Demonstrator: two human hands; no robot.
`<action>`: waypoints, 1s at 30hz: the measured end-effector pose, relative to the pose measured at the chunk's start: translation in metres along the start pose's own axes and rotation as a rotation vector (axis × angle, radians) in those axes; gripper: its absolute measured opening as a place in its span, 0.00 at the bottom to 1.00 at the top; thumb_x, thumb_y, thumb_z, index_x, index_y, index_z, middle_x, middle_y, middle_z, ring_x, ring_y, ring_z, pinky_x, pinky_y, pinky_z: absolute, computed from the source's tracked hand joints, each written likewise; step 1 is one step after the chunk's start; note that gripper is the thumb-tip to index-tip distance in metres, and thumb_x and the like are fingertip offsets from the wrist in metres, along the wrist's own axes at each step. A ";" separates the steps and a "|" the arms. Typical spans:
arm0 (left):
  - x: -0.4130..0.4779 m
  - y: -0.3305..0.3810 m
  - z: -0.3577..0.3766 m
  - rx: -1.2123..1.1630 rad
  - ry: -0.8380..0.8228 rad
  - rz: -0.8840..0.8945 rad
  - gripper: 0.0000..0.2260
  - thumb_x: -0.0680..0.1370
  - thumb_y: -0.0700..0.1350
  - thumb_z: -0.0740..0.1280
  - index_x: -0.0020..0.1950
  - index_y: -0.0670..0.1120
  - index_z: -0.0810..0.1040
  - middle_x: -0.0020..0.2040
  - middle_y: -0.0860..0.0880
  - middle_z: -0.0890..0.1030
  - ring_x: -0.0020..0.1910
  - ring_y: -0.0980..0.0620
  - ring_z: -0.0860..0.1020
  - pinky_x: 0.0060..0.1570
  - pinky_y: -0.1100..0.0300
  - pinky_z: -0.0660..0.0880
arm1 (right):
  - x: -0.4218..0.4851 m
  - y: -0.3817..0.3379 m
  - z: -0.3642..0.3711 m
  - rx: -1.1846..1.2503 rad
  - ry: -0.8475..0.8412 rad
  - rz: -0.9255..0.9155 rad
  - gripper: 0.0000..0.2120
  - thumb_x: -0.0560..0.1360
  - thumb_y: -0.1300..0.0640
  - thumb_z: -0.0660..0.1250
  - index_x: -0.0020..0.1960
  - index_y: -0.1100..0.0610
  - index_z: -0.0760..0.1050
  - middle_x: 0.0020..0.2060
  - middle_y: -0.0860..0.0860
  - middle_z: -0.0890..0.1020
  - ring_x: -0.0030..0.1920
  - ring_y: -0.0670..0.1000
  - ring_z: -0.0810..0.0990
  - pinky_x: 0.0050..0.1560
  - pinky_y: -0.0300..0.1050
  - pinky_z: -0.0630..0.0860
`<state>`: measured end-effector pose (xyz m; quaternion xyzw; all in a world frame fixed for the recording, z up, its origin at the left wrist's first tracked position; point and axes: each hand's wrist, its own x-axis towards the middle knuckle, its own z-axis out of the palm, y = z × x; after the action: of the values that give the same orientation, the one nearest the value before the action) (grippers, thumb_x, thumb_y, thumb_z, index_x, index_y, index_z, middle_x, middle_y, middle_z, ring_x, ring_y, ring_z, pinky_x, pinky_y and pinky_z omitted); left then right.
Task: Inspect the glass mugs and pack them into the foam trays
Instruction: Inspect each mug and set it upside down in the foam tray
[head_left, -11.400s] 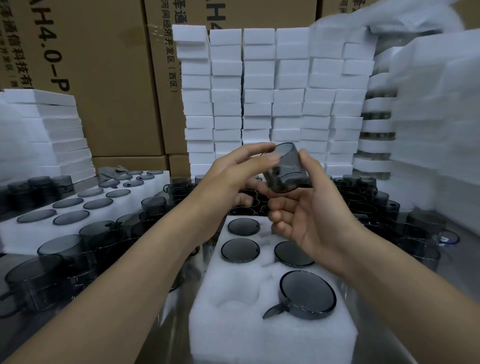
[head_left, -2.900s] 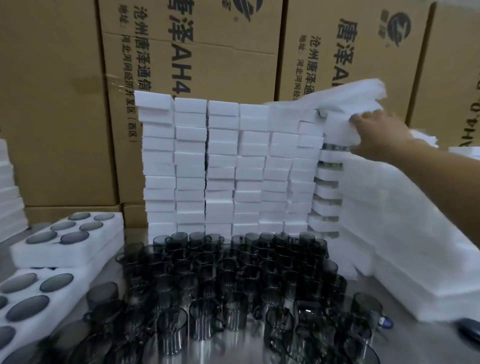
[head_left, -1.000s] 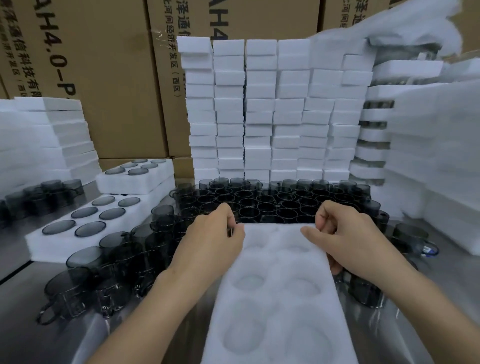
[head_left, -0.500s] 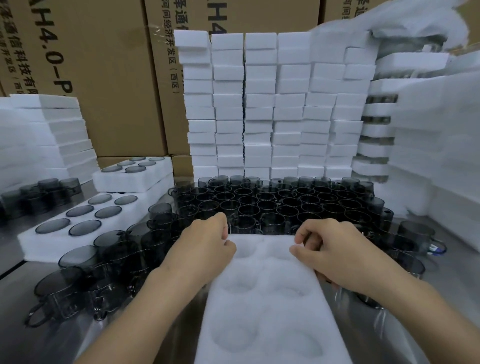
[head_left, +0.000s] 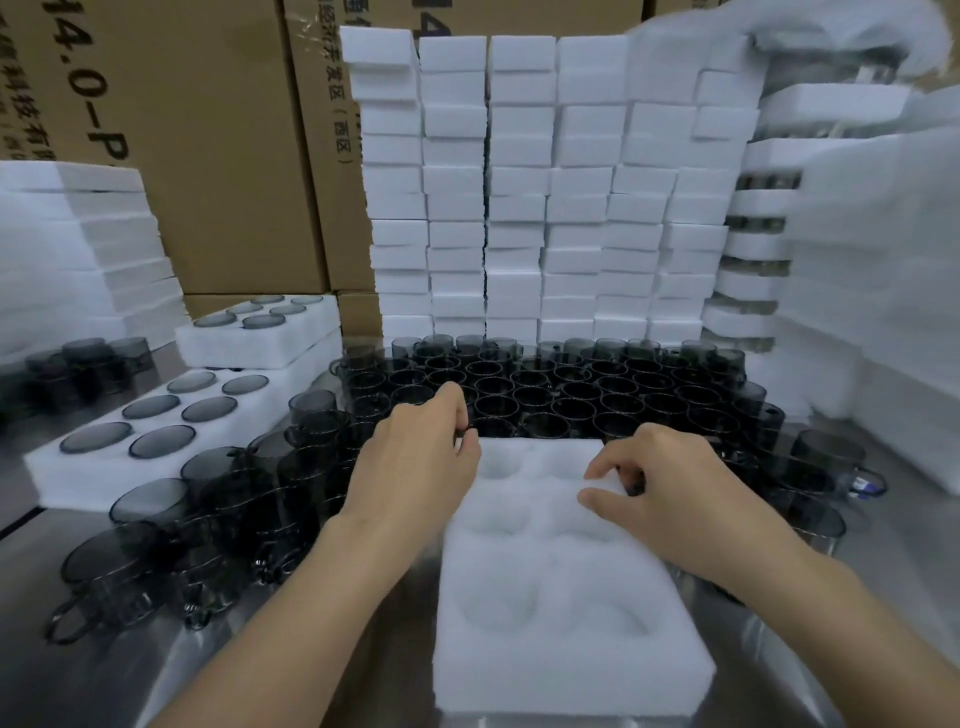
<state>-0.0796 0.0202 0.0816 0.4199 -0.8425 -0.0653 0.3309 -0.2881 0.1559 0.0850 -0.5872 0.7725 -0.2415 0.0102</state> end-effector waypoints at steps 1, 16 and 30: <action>0.000 0.001 -0.003 -0.017 0.013 0.017 0.06 0.84 0.51 0.66 0.49 0.54 0.71 0.36 0.53 0.79 0.36 0.51 0.78 0.36 0.50 0.79 | 0.000 0.000 0.001 -0.002 0.012 0.010 0.10 0.77 0.40 0.73 0.56 0.41 0.84 0.43 0.43 0.75 0.41 0.43 0.77 0.40 0.39 0.74; -0.019 0.014 -0.003 0.040 -0.201 0.249 0.17 0.76 0.74 0.61 0.56 0.64 0.75 0.48 0.64 0.75 0.52 0.68 0.69 0.46 0.61 0.71 | -0.004 -0.001 0.004 -0.095 0.105 -0.015 0.07 0.75 0.37 0.71 0.49 0.39 0.81 0.38 0.40 0.76 0.40 0.41 0.76 0.37 0.40 0.69; -0.015 0.010 -0.005 -0.009 -0.263 0.222 0.09 0.79 0.58 0.69 0.58 0.63 0.79 0.49 0.65 0.80 0.53 0.66 0.72 0.50 0.57 0.72 | 0.009 0.039 -0.026 0.132 0.351 0.110 0.09 0.82 0.48 0.66 0.44 0.42 0.81 0.30 0.41 0.80 0.29 0.46 0.77 0.33 0.44 0.72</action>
<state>-0.0766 0.0385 0.0814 0.3104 -0.9195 -0.0864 0.2250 -0.3343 0.1648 0.0954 -0.4909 0.7759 -0.3894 -0.0729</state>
